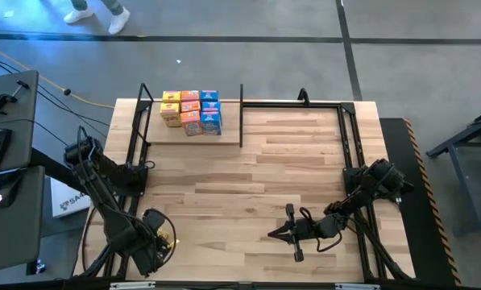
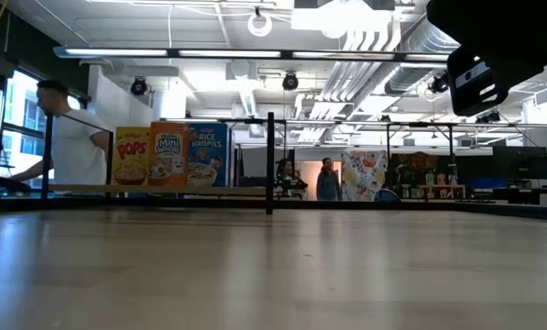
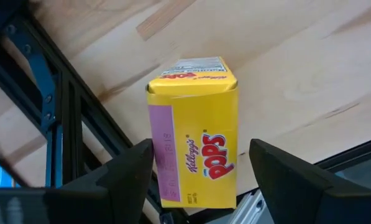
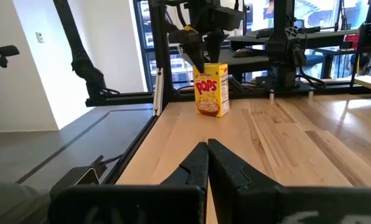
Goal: Stack cereal on shelf
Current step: Put the yellow cereal box on the shelf aligned with the other yellow cereal box
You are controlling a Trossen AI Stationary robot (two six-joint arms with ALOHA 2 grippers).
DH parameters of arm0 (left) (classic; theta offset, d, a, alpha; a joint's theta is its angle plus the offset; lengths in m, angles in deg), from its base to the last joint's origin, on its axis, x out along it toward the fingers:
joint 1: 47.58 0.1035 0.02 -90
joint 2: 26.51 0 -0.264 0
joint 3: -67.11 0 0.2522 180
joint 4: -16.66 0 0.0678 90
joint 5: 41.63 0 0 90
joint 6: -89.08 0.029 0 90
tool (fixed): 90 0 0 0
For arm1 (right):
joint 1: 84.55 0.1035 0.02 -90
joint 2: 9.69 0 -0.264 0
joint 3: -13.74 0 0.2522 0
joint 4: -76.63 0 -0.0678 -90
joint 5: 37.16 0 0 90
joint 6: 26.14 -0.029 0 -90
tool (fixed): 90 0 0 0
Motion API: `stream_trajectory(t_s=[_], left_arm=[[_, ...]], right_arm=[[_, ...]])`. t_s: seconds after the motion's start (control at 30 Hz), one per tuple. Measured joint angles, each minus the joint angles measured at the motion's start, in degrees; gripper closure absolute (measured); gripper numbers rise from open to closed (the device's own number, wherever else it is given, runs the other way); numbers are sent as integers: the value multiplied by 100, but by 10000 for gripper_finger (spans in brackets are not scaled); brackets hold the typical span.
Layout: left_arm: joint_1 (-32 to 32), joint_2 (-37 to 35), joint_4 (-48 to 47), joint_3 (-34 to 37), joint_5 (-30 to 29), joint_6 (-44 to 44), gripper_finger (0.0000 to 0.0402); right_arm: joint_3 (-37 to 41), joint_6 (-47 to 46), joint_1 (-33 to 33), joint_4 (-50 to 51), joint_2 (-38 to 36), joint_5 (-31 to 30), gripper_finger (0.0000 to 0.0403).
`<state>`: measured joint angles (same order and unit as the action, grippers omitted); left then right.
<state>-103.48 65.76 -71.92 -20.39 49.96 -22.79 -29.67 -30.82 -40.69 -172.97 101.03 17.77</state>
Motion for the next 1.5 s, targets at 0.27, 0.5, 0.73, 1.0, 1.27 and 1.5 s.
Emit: stream_trajectory(t_s=[0.27,0.5,0.73,1.0,1.27,1.5], left_arm=[[-15,141,139,-2,-86,205,166],[-7,144,128,-2,-106,602,203],[318,102,-89,-2,-243,1749,232],[1246,-494,-465,-2,-878,3744,245],[2789,-1143,-938,-9,-1510,6073,246],[4328,-1517,-1043,-9,-1773,8269,246]], right_arm=[[0,17,0,-6,0,0,403],[0,167,-50,-65,0,-2,403],[2,303,-365,-224,0,293,403],[2,676,-736,-414,-3,699,403],[23,819,-1153,-456,-9,937,403],[238,817,-1400,-531,-47,1133,403]])
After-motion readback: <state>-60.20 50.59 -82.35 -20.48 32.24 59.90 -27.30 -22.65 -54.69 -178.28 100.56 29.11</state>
